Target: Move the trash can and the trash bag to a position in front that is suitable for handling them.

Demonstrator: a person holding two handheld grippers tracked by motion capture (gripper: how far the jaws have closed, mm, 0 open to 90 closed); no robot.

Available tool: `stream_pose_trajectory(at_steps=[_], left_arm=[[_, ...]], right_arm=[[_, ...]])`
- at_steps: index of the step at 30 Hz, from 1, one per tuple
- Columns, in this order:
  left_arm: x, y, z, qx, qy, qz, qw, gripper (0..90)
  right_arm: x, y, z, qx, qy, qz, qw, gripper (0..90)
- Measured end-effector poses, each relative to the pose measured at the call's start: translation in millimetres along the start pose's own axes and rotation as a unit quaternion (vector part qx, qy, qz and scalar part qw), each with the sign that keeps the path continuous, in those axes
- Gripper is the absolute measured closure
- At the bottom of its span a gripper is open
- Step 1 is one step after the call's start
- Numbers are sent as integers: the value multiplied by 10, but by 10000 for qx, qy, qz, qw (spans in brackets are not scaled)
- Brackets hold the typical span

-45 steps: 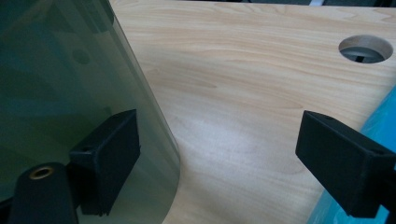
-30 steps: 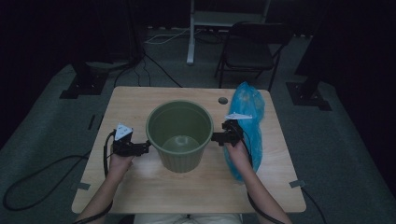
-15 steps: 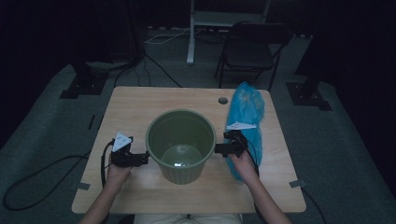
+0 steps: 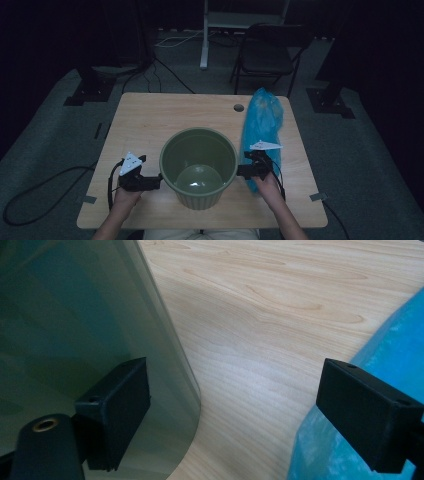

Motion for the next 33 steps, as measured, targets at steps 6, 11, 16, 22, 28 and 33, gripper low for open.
stream_pose_trajectory(at_steps=[6, 11, 16, 22, 28, 33], left_arm=[[-33, 14, -2, -27, 114, 0, 9999, 2], [102, 94, 3, -28, -197, 10, 9998, 2], [336, 389, 22, 263, -326, 212, 9989, 2], [467, 481, 79, 236, -420, 262, 9985, 2], [559, 498, 135, 189, -438, 368, 9982, 2], [590, 562, 143, 200, -472, 426, 9978, 2]], right_arm=[[-28, 42, 38, -15, -53, -95, 9999, 123], [-142, -29, 76, -252, 171, -137, 9994, 123], [-717, -168, 126, -444, 844, -650, 9933, 123], [-1301, -233, 42, -198, 1260, -977, 9870, 123], [-1847, -308, -138, 66, 1710, -1371, 9757, 123], [-2053, -325, -272, 283, 2152, -1527, 9641, 126]])
Point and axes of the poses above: each handheld gripper's, and its own axes: z roughly backward along the jaws, y roughly out of its underside, x roughly to its left, the point moved 6 cm from there along -z, roughly forward along the jaws, and after that the axes turned 2 degrees about x, right-handed, at the moved point
